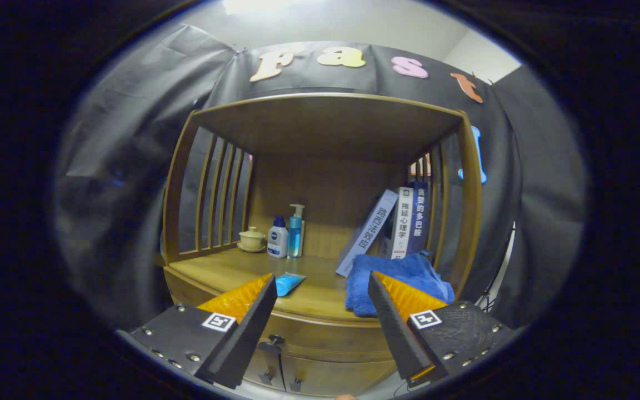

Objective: Pull open the drawer, take out the items inside it, and place them on the countertop above the cabinet.

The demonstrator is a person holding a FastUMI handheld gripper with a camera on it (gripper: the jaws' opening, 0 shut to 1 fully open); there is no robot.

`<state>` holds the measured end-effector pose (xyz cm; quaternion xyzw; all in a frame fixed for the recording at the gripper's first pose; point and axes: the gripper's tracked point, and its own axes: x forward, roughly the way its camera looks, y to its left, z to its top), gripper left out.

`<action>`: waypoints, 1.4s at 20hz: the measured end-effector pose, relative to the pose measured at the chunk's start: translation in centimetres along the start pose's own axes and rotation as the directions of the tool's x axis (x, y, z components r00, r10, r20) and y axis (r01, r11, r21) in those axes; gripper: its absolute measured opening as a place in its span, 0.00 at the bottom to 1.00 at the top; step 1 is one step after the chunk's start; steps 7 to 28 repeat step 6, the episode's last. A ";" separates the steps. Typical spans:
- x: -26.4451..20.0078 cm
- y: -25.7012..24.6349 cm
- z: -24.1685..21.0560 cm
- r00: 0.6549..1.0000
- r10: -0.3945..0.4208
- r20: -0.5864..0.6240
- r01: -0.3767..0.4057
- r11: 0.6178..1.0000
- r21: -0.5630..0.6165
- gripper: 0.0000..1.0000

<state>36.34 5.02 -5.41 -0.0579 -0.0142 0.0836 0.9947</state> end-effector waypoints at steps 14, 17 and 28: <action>-3.7 -9.9 1.5 0.995 -0.050 0.085 0.049 0.999 0.020 0.98; -3.7 -9.9 1.5 0.995 -0.050 0.085 0.049 0.999 0.020 0.98; -3.7 -9.9 1.5 0.995 -0.050 0.085 0.049 0.999 0.020 0.98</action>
